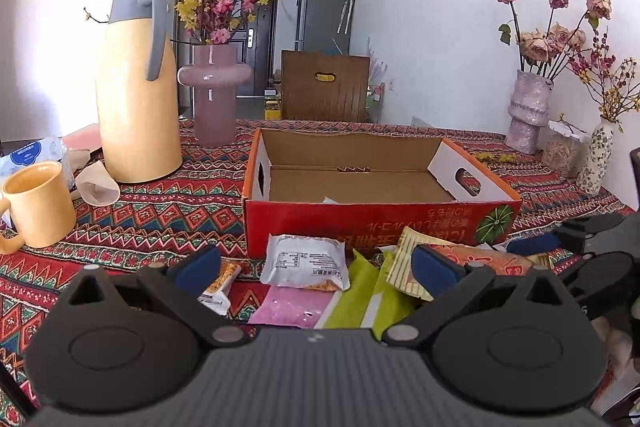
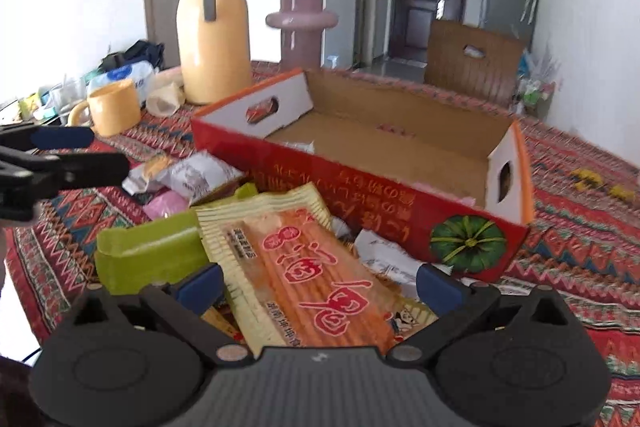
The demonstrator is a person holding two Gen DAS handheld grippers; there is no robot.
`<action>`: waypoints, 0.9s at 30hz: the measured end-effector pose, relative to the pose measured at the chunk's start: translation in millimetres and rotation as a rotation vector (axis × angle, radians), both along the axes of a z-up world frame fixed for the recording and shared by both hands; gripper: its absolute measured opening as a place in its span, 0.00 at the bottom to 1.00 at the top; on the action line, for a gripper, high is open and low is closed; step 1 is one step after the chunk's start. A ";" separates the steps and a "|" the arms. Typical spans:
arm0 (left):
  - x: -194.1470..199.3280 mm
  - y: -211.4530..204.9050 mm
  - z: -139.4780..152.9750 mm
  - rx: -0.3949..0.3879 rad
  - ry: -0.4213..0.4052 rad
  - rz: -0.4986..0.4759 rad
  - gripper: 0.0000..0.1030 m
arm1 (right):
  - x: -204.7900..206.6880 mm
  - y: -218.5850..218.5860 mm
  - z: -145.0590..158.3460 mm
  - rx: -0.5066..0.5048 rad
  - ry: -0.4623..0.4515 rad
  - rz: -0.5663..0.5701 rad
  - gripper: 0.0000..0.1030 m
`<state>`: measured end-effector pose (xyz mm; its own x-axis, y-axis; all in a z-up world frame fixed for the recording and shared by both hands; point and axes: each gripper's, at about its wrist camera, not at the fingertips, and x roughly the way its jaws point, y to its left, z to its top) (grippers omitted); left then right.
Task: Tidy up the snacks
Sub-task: 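Grasp the long orange printed packet with the right gripper, then grasp a cracker packet with the left gripper while the right lifts the orange packet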
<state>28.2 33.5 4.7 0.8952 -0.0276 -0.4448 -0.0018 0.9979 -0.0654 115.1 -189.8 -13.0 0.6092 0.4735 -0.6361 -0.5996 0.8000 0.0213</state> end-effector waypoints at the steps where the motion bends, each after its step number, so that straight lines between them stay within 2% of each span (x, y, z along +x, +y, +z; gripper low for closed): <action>1: -0.1 1.3 -0.2 -0.003 0.001 0.003 1.00 | 3.7 -1.5 -2.2 0.009 0.023 0.010 0.95; 3: 1.3 3.0 -1.3 -0.008 0.006 0.010 1.00 | 7.0 -5.0 -4.9 0.038 0.053 0.021 0.89; 4: 2.0 3.6 -2.0 -0.010 0.008 0.011 1.00 | 7.2 -6.9 -5.4 0.052 0.063 0.025 0.82; 7: 3.9 4.0 -3.4 -0.018 0.014 0.010 1.00 | 5.6 -9.0 -8.6 0.055 0.083 0.045 0.74; 9: 4.4 3.7 -4.1 -0.020 0.014 0.006 1.00 | 4.2 -8.0 -11.4 0.040 0.083 0.053 0.71; 13: 4.3 5.3 -5.0 -0.026 0.014 0.008 1.00 | 0.4 -4.9 -9.0 0.023 0.065 0.069 0.49; 16: 4.1 6.2 -5.0 -0.026 0.015 0.010 1.00 | -5.3 -3.8 -4.7 0.022 0.040 0.072 0.39; 21: 5.7 9.1 -4.6 -0.033 0.016 0.018 1.00 | -17.5 -10.1 2.5 0.057 -0.012 0.048 0.34; 27: 9.1 16.5 -5.7 -0.022 0.023 0.042 1.00 | -34.7 -26.7 21.0 0.169 -0.095 -0.034 0.34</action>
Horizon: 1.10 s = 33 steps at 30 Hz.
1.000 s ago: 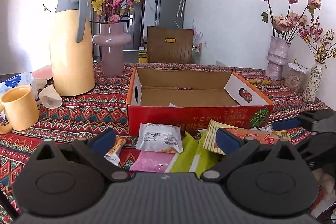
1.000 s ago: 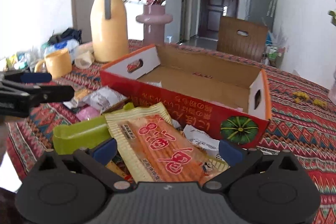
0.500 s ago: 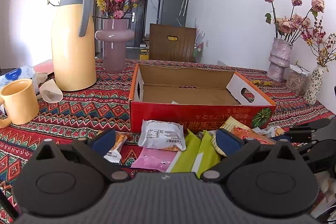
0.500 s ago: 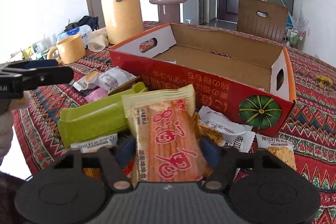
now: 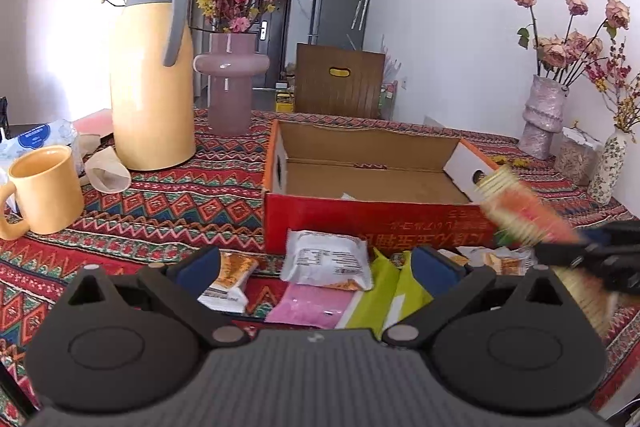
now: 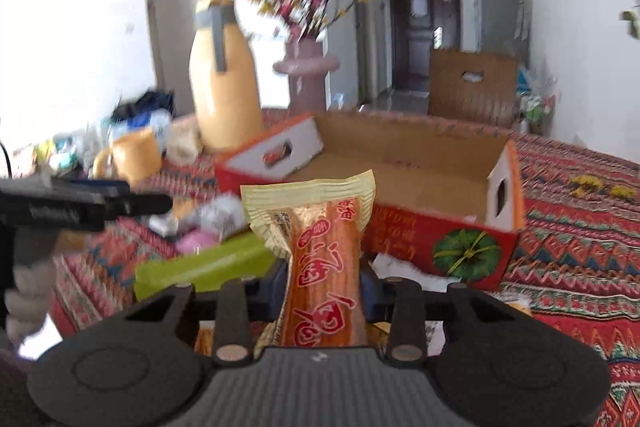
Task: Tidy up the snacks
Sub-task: 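Grasp a cracker packet with the left gripper while the right lifts the orange packet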
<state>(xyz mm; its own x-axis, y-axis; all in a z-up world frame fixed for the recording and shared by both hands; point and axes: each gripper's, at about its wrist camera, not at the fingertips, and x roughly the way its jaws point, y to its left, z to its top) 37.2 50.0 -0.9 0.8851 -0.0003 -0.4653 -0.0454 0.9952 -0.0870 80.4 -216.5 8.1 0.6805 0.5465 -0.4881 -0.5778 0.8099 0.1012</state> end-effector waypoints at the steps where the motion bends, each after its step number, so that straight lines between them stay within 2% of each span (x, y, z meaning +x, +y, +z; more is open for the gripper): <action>1: 1.1 1.9 0.1 0.006 0.002 0.006 1.00 | -2.7 -3.8 3.2 0.022 -0.015 -0.023 0.34; 9: 15.1 27.4 -5.0 0.058 0.031 0.081 1.00 | -9.7 -38.9 4.8 0.123 -0.043 -0.207 0.34; 16: 43.8 52.2 -22.5 0.111 0.143 0.160 1.00 | -7.9 -64.0 -8.2 0.138 -0.018 -0.323 0.34; 20: 61.0 56.7 -33.3 0.126 0.185 0.166 1.00 | -6.9 -73.0 -11.4 0.140 -0.013 -0.361 0.34; 22: 68.4 56.8 -37.0 0.122 0.210 0.151 0.92 | -6.0 -75.2 -12.3 0.140 -0.013 -0.372 0.34; 29: 86.5 57.1 -46.7 0.093 0.258 0.118 0.78 | -1.7 -77.2 -14.7 0.142 -0.002 -0.387 0.34; 32: 90.7 59.4 -50.7 0.067 0.280 0.102 0.61 | 0.4 -77.6 -15.9 0.144 0.003 -0.391 0.34; 33: 91.4 60.3 -51.9 0.056 0.286 0.090 0.47 | 1.2 -77.8 -16.4 0.144 0.004 -0.392 0.34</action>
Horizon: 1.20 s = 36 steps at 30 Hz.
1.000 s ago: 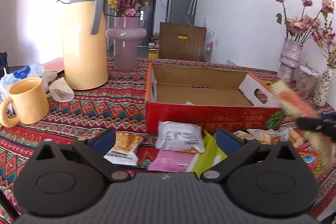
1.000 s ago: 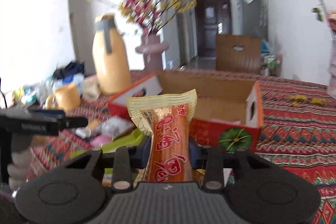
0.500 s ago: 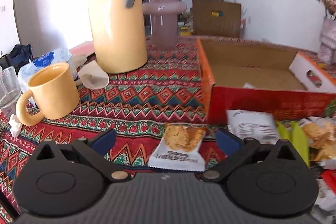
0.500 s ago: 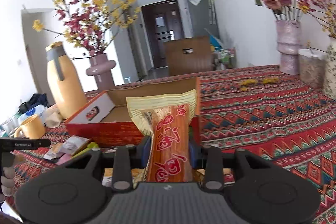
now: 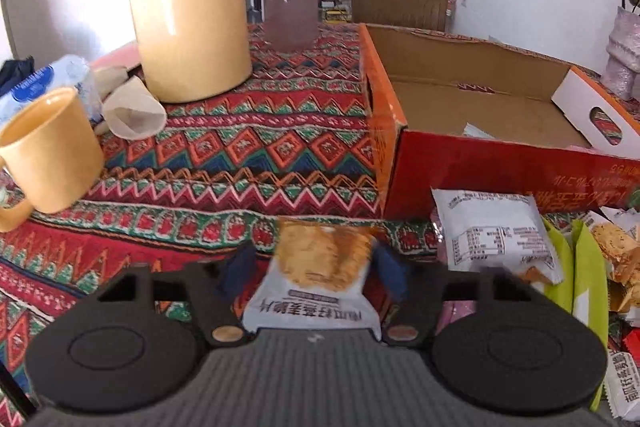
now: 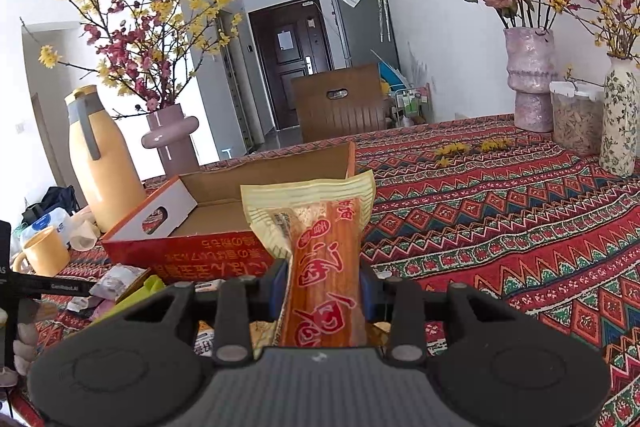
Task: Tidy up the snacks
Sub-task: 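Grasp a cracker packet with the left gripper while the right lifts the orange packet, then carry both packets over the box and release them inside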
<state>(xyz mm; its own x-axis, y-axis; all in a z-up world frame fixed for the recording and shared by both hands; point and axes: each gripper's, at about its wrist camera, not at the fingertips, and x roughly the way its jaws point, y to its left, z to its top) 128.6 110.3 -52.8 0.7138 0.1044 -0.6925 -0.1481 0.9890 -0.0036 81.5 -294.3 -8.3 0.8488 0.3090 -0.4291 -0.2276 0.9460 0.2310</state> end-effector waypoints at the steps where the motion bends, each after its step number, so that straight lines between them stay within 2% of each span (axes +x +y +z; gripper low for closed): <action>1: -0.2 -0.2 -0.2 -0.001 -0.004 -0.004 0.46 | 0.7 -0.2 -0.5 0.000 0.001 -0.001 0.34; 4: -2.7 -1.5 0.5 0.000 -0.015 -0.007 0.43 | 2.4 0.1 -1.4 0.003 0.005 -0.001 0.34; 11: -13.1 -1.1 9.1 0.005 -0.054 0.007 0.42 | 3.9 1.3 -2.8 0.005 0.010 0.002 0.34; 21: -30.0 -12.9 49.6 0.013 -0.196 0.002 0.42 | 7.0 5.3 0.0 0.001 -0.005 0.010 0.34; 36: -1.8 -63.0 95.9 0.031 -0.319 -0.095 0.42 | 41.5 28.9 40.4 -0.054 -0.112 0.048 0.34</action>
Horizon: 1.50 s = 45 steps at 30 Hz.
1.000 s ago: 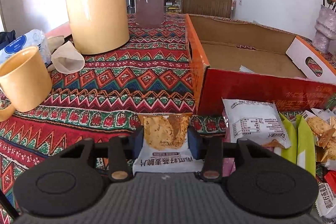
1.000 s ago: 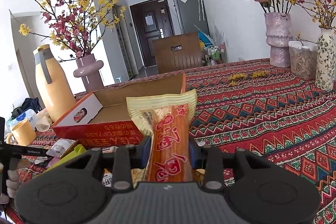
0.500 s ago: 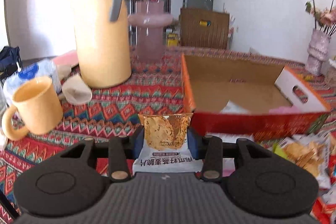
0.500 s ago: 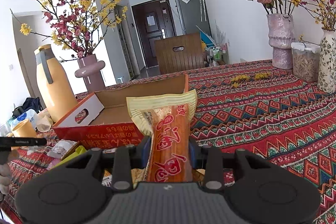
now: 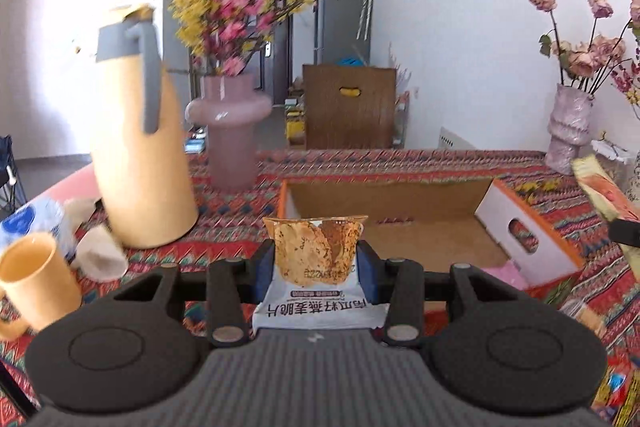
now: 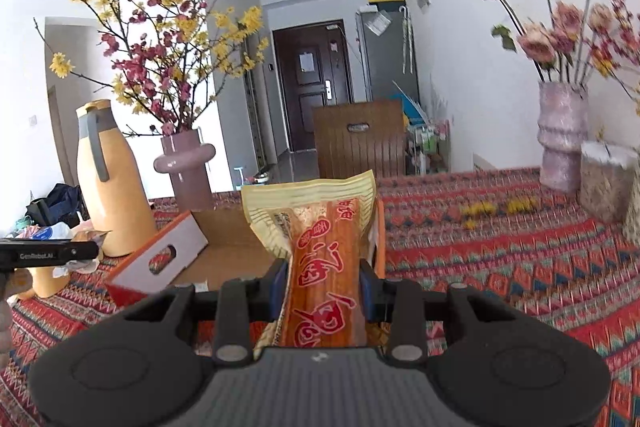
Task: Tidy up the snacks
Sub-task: 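Carry both packets over the box and release them inside, then withdraw both grippers from the box back to the snack pile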
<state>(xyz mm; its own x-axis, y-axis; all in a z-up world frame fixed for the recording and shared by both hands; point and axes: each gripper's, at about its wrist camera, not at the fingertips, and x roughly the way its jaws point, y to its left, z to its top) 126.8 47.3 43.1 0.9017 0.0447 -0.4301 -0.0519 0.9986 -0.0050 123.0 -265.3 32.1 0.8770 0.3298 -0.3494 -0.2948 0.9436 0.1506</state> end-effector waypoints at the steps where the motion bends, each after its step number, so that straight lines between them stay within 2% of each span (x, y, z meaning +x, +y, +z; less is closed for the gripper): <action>1: 3.5 -3.6 2.1 0.000 -0.004 -0.004 0.42 | 3.6 3.4 4.5 -0.005 -0.008 0.004 0.34; 10: 39.4 -29.8 9.8 0.027 0.000 -0.041 0.42 | 46.1 34.4 29.0 -0.047 -0.035 0.046 0.34; 16: 70.4 -43.3 5.4 0.053 0.028 -0.031 0.42 | 90.8 55.1 35.7 -0.082 0.001 0.048 0.34; 19: 84.8 -45.1 -2.7 0.057 0.059 -0.016 0.42 | 113.6 66.7 29.6 -0.120 0.047 0.055 0.34; 27: 116.6 -41.8 -32.5 0.069 0.199 0.066 0.42 | 163.0 92.3 -13.9 -0.221 0.206 0.046 0.34; 33: 114.3 -40.2 -33.6 0.048 0.195 0.044 0.43 | 180.3 96.1 -30.0 -0.233 0.279 0.017 0.35; 35: 111.7 -40.5 -30.3 0.041 0.184 0.035 0.48 | 180.9 94.8 -31.1 -0.223 0.286 0.018 0.41; 36: 110.0 -40.9 -28.3 0.041 0.176 0.030 0.54 | 179.6 93.5 -30.5 -0.213 0.285 0.023 0.49; 38: 104.9 -40.9 -25.9 0.041 0.156 0.029 0.69 | 175.4 89.3 -27.3 -0.194 0.272 0.022 0.58; 39: 101.8 -40.5 -24.5 0.040 0.144 0.034 0.81 | 172.3 86.8 -25.3 -0.187 0.262 0.019 0.65; 40: 98.2 -40.3 -22.8 0.038 0.130 0.035 0.87 | 169.4 83.9 -23.1 -0.178 0.254 0.015 0.76; 41: 95.3 -40.4 -20.8 0.037 0.120 0.034 0.89 | 166.6 80.7 -20.6 -0.165 0.248 0.011 0.81; 42: 92.2 -40.2 -19.4 0.039 0.114 0.035 0.97 | 163.9 77.7 -18.2 -0.155 0.241 0.012 0.89; 45: 84.1 -39.5 -15.2 0.037 0.098 0.040 1.00 | 154.1 71.0 -12.7 -0.139 0.218 0.014 1.00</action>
